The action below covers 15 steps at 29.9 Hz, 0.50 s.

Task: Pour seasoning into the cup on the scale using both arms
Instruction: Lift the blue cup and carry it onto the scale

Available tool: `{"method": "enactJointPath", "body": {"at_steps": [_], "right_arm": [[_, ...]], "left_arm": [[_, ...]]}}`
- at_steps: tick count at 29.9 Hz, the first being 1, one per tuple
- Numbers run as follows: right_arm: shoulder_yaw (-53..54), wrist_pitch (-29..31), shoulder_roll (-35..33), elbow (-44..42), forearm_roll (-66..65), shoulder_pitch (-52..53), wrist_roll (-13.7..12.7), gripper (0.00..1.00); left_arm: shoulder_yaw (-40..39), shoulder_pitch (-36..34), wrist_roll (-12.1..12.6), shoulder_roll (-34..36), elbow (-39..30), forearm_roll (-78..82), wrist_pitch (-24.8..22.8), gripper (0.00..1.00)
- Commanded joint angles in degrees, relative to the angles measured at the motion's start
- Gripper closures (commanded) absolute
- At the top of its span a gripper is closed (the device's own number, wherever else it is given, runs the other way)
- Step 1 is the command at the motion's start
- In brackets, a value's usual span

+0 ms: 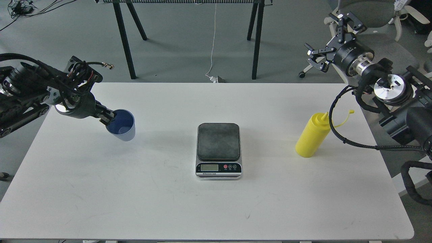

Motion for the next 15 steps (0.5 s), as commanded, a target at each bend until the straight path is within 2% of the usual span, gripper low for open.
{"method": "enactJointPath", "body": {"at_steps": [1,5,15], "right_arm": [[-0.1,0.0,0.6,-0.5,0.0,0.5,0.0,0.01],[-0.2,0.0,0.7,-1.2,0.0,0.6,0.0,0.01],[-1.3,0.0,1.2,-1.4,0.0,1.2,0.0,0.01]], "left_arm": [[-0.1,-0.8,0.0,-0.2,-2.1,0.0,0.0,0.96],[-0.3,-2.6,0.0,-0.4,-5.1,-0.1,0.0,0.96],[-0.6,-4.8,0.0,-5.8,-6.7,-0.6,0.0,0.96]]}}
